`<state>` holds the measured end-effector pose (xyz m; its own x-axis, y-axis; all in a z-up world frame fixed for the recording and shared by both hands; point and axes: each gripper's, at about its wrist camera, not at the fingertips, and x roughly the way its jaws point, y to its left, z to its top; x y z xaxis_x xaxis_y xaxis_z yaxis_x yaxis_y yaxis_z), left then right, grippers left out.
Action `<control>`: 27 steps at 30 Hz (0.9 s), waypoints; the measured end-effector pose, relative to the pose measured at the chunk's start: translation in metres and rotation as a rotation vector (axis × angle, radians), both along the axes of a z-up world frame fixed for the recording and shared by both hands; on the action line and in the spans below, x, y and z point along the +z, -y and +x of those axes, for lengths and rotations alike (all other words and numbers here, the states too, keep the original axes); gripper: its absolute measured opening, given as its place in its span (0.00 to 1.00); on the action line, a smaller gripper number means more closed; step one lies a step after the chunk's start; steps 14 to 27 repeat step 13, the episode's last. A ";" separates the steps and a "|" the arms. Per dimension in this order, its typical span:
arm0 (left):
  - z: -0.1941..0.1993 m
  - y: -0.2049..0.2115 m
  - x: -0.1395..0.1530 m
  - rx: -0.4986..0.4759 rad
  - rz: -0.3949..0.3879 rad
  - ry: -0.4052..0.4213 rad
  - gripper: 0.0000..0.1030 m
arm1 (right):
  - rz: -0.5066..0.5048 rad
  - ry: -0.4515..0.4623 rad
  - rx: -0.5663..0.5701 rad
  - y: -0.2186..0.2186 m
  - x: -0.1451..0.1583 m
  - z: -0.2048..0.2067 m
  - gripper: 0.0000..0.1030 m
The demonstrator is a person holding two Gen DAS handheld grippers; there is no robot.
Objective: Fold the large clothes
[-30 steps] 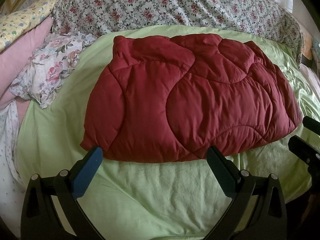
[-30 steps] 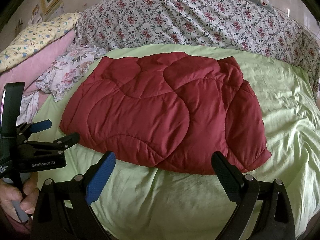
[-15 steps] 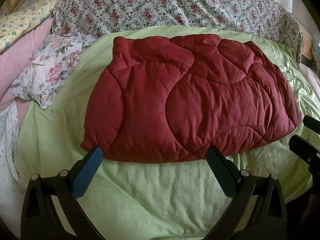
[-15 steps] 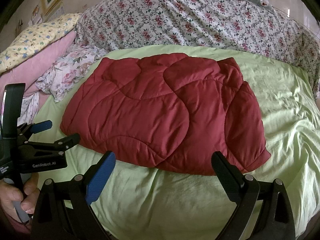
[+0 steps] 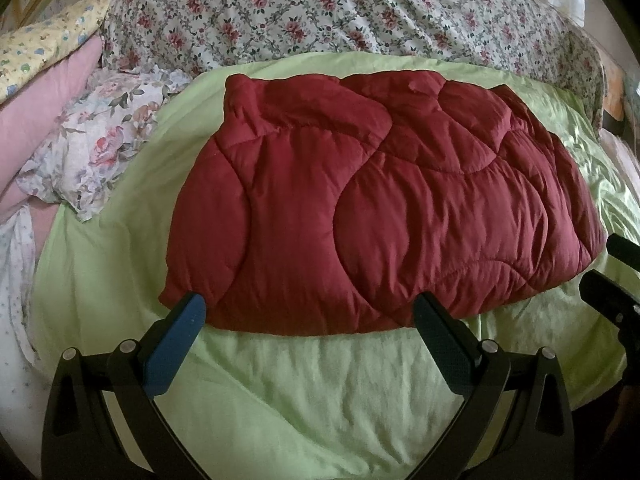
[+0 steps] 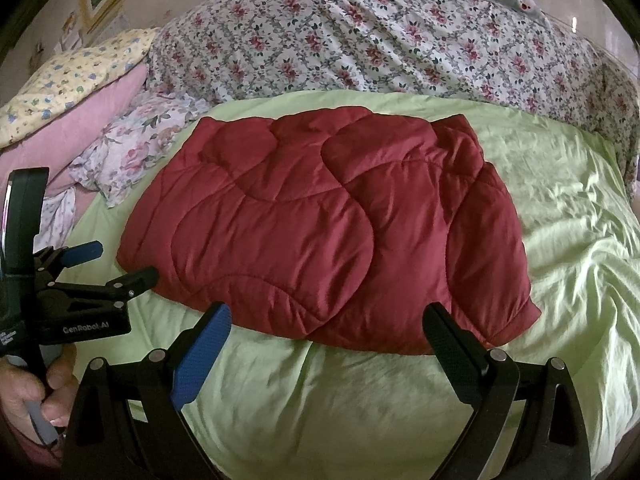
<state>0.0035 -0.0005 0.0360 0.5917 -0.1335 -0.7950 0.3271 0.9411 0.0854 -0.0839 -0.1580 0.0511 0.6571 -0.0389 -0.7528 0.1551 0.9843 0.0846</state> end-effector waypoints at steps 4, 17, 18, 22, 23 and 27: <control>0.005 -0.001 -0.003 -0.009 -0.019 -0.014 1.00 | -0.002 -0.003 -0.002 0.003 -0.001 0.002 0.95; 0.010 0.008 -0.011 -0.034 -0.015 -0.048 1.00 | 0.021 -0.001 -0.009 0.010 -0.003 0.002 0.95; 0.010 0.008 -0.011 -0.034 -0.015 -0.048 1.00 | 0.021 -0.001 -0.009 0.010 -0.003 0.002 0.95; 0.010 0.008 -0.011 -0.034 -0.015 -0.048 1.00 | 0.021 -0.001 -0.009 0.010 -0.003 0.002 0.95; 0.010 0.008 -0.011 -0.034 -0.015 -0.048 1.00 | 0.021 -0.001 -0.009 0.010 -0.003 0.002 0.95; 0.010 0.008 -0.011 -0.034 -0.015 -0.048 1.00 | 0.021 -0.001 -0.009 0.010 -0.003 0.002 0.95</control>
